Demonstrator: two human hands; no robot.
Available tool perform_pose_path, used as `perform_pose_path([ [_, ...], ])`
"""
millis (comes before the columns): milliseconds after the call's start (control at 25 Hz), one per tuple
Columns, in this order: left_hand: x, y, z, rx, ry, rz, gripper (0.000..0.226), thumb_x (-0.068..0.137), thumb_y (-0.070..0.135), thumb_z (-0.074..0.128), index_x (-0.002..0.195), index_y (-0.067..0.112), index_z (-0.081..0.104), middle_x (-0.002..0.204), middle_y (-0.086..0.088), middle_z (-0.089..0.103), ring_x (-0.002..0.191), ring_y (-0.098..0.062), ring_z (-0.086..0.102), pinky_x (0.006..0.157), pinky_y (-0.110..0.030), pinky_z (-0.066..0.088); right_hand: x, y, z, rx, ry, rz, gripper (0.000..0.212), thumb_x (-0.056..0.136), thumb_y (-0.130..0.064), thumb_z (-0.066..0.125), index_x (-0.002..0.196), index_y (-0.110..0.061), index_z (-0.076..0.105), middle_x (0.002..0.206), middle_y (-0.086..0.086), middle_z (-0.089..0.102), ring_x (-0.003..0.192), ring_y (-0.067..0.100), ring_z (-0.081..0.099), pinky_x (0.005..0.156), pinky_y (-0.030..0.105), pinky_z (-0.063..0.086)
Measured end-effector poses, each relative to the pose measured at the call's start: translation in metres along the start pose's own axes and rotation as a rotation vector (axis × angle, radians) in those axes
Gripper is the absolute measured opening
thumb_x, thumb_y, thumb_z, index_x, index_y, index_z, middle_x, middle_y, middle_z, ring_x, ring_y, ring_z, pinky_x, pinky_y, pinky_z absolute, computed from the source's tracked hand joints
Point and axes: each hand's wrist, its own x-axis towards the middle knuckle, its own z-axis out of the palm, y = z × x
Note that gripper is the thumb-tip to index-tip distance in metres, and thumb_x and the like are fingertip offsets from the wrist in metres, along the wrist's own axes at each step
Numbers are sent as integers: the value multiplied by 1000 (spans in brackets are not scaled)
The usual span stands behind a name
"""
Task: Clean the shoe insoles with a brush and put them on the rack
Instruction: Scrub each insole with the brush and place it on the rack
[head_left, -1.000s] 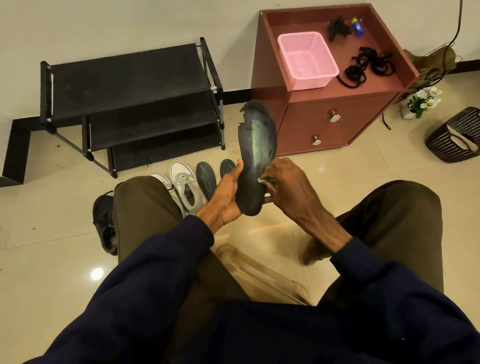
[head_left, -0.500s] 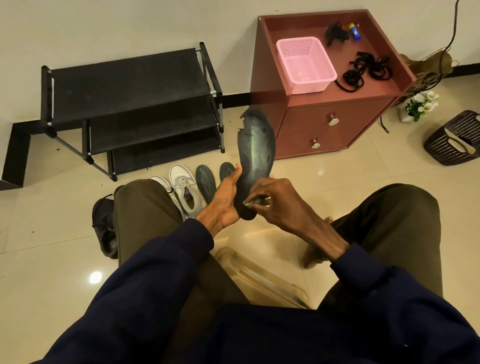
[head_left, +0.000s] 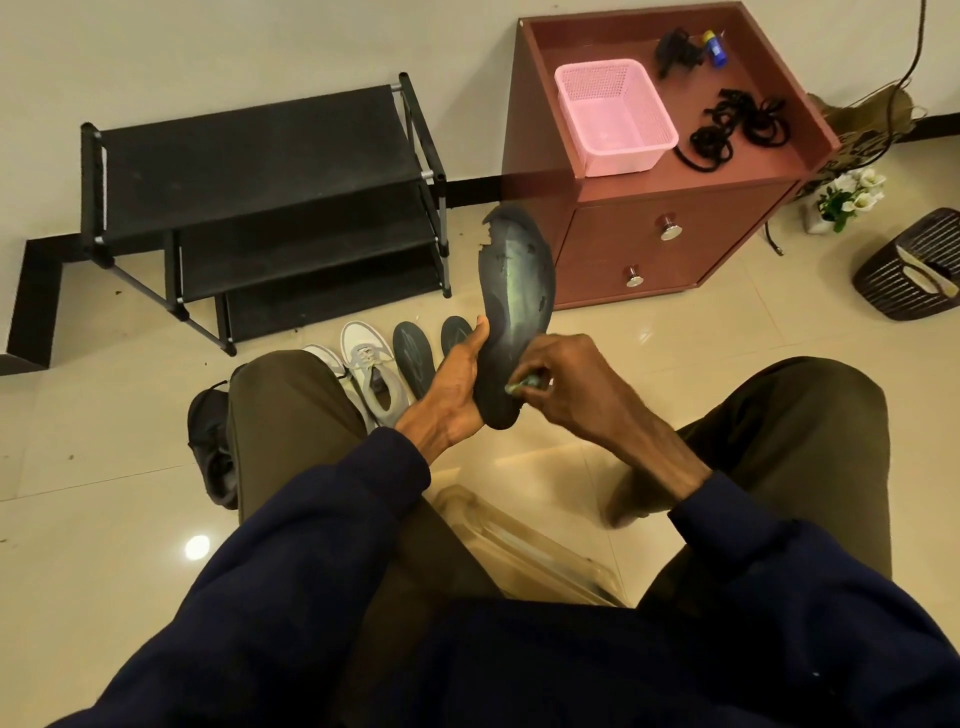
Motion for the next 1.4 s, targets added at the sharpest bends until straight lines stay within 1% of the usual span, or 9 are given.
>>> perform_pose_path([
  [120, -1, -1, 2, 31, 19, 2, 46, 106, 45, 44, 130, 10, 63, 114, -15, 74, 94, -29, 76, 73, -43, 63, 3, 10, -3, -92, 153, 56, 19, 75, -3, 83, 91, -12, 77, 93, 3, 69, 86, 19, 61, 72, 37, 57],
  [280, 2, -5, 0, 74, 48, -14, 48, 102, 45, 55, 131, 8, 64, 116, -14, 72, 97, -28, 73, 84, -41, 62, -9, -14, 3, 100, -39, -93, 16, 79, -4, 82, 93, -13, 81, 91, -1, 73, 81, 9, 66, 74, 28, 58],
  [480, 2, -7, 5, 65, -26, -69, 51, 105, 45, 47, 137, 6, 58, 122, -23, 68, 95, -38, 73, 65, -48, 62, 10, 16, -3, -29, 314, 80, 15, 81, -2, 78, 93, -11, 78, 93, 4, 71, 87, 18, 63, 77, 41, 56],
  [640, 4, -9, -1, 88, 4, -46, 52, 105, 44, 50, 139, 5, 58, 123, -20, 67, 101, -30, 70, 80, -44, 63, -4, -4, 5, 78, 48, -75, 16, 81, -6, 82, 96, -12, 80, 95, 2, 73, 85, 11, 66, 77, 30, 58],
  [840, 3, -13, 3, 121, -65, -114, 51, 106, 48, 40, 131, 8, 60, 120, -22, 71, 105, -43, 70, 103, -60, 49, 8, 31, -9, -62, 381, 105, 13, 83, -5, 81, 95, -8, 78, 94, 8, 71, 86, 20, 63, 77, 42, 57],
  [1000, 1, -15, 3, 143, -55, -77, 41, 108, 40, 42, 114, 9, 67, 102, -17, 76, 85, -29, 77, 77, -51, 63, -3, 10, -2, 86, 48, -36, 16, 83, -8, 83, 98, -12, 81, 96, 3, 74, 85, 12, 66, 79, 27, 59],
  [1200, 10, -17, -3, 139, -111, -143, 54, 106, 51, 38, 130, 7, 61, 135, -25, 63, 119, -47, 63, 112, -61, 39, 8, 43, -13, -71, 343, 108, 12, 83, -5, 80, 94, -9, 78, 92, 6, 70, 83, 17, 62, 75, 41, 57],
  [1280, 9, -18, -2, 135, -107, -129, 49, 107, 48, 39, 128, 9, 62, 127, -23, 68, 112, -43, 68, 106, -61, 46, 3, 36, -9, -19, 252, 51, 14, 82, -4, 80, 95, -10, 79, 92, 4, 70, 82, 14, 63, 75, 37, 58],
  [1400, 5, -16, -1, 104, -72, -79, 40, 108, 39, 42, 119, 8, 65, 105, -18, 76, 92, -32, 76, 78, -52, 62, 0, 17, -6, 109, 34, -15, 16, 82, -5, 81, 96, -12, 81, 94, 0, 72, 84, 10, 67, 75, 28, 59],
])
